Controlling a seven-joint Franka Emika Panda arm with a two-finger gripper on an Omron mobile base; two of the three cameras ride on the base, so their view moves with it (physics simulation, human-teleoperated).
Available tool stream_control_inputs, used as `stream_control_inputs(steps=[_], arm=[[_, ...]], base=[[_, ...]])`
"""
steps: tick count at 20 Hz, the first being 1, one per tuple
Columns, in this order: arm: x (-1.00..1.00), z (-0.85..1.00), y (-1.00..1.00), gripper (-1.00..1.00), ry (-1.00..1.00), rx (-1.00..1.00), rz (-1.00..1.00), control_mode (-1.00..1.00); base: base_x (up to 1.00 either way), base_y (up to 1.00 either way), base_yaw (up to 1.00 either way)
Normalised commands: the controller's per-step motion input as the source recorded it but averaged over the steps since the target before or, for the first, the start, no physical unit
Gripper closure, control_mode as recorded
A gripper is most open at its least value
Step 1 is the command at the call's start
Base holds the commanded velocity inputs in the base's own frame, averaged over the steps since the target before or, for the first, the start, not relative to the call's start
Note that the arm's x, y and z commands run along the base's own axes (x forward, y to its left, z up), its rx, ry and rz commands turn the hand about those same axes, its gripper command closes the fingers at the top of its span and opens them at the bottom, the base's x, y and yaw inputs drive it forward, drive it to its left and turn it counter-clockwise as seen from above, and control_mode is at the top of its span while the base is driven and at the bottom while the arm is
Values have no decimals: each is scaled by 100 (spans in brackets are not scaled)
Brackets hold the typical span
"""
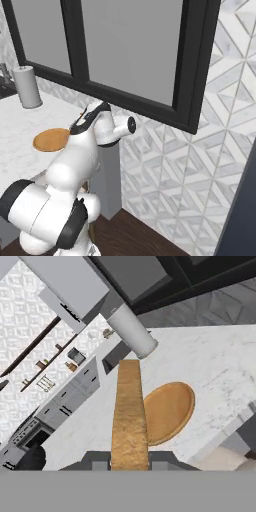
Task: Start the toaster. Once the lever pops up, take the bread to the plate on the dining counter.
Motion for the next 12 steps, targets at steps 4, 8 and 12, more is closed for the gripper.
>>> stream_control_inputs(steps=[4,8,12], arm=[[73,-20,62,100,0,-3,28,-100],[46,-37,74,100,-6,-7,18,-100],[17,-26,78,100,-12,-4,10,-100]], base=[[0,0,0],[0,0,0],[0,0,0]])
